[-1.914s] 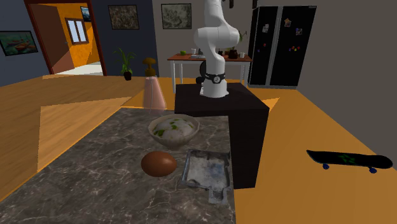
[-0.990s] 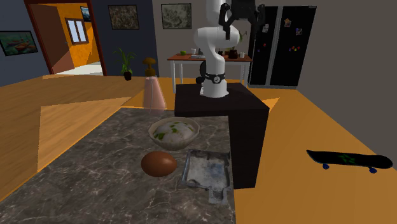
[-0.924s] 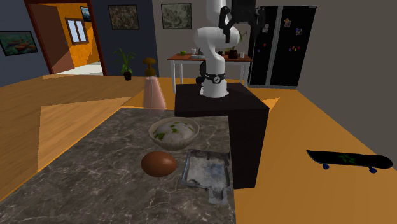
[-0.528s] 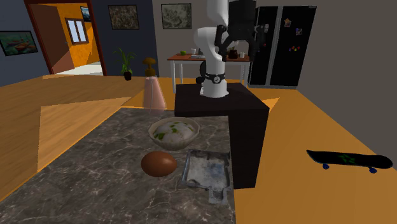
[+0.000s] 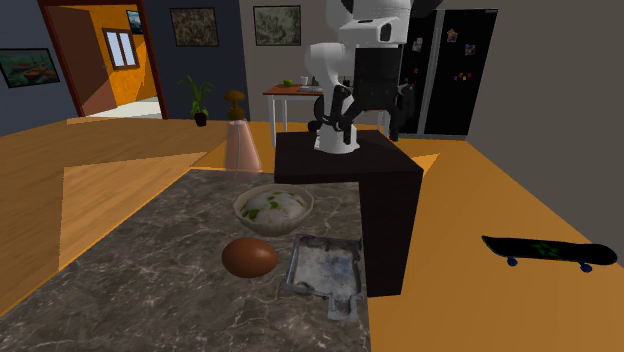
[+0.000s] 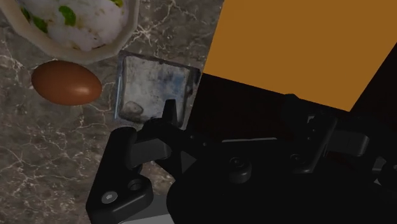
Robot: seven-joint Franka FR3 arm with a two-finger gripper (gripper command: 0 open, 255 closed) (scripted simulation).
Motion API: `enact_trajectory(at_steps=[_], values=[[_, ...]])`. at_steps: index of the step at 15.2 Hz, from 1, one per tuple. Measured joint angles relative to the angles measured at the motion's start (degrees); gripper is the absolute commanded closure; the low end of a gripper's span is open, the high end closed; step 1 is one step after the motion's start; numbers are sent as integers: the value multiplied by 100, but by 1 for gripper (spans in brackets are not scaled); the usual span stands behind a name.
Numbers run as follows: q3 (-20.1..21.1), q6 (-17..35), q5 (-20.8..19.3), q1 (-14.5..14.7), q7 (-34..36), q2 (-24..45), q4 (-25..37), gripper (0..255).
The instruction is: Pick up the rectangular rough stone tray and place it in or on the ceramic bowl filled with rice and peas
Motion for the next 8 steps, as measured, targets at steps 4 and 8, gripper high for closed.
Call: enact_trajectory(at_steps=[4, 8], values=[[-44, 191, -11, -51, -51, 831, 571, 0], [-80, 227, -13, -103, -96, 1801, 1435, 0]])
